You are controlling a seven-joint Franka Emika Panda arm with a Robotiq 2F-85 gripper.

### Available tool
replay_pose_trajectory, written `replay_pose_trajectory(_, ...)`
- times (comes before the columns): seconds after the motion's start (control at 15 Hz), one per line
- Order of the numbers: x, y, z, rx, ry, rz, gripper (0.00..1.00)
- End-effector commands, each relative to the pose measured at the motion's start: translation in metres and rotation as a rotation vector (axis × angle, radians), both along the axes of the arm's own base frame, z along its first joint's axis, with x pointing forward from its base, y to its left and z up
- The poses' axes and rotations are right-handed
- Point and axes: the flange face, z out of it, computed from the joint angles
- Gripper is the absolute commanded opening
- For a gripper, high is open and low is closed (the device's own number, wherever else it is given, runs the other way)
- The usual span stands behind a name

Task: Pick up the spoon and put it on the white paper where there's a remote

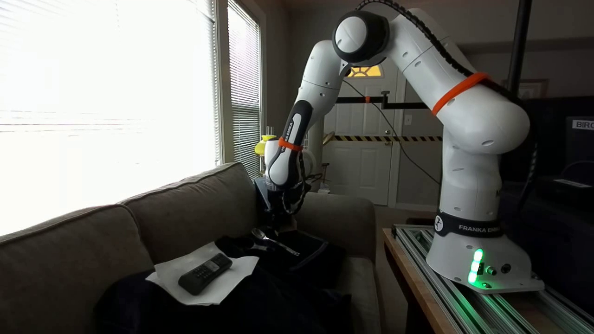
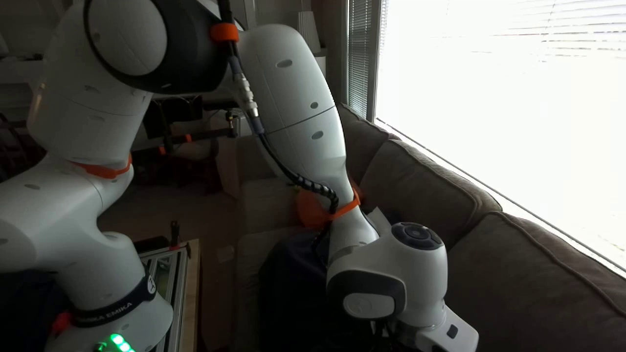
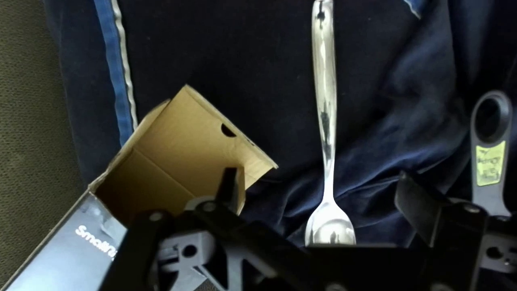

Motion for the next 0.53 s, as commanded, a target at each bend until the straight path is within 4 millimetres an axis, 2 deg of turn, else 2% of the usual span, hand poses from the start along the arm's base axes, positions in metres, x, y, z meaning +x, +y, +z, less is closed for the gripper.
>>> replay_pose_trajectory(0.0, 0.005, -0.008, -0.018, -0.012, 0.014, 0.065, 1.0)
replay_pose_trajectory(0.07, 0.005, -0.009, -0.021, -0.011, 0.022, 0.073, 1.0)
replay_pose_trajectory(0.2, 0.006, -0.009, -0.025, -0.012, 0.025, 0.09, 0.9)
replay_pose_trajectory(0.27, 0.007, -0.009, -0.027, -0.01, 0.024, 0.097, 0.71)
replay_pose_trajectory(0.33, 0.007, -0.009, -0.029, -0.011, 0.026, 0.101, 0.78)
replay_pose_trajectory(0.4, 0.008, -0.009, -0.03, -0.011, 0.029, 0.104, 0.72)
replay_pose_trajectory(0.47, 0.009, -0.009, -0.031, -0.014, 0.03, 0.109, 0.59)
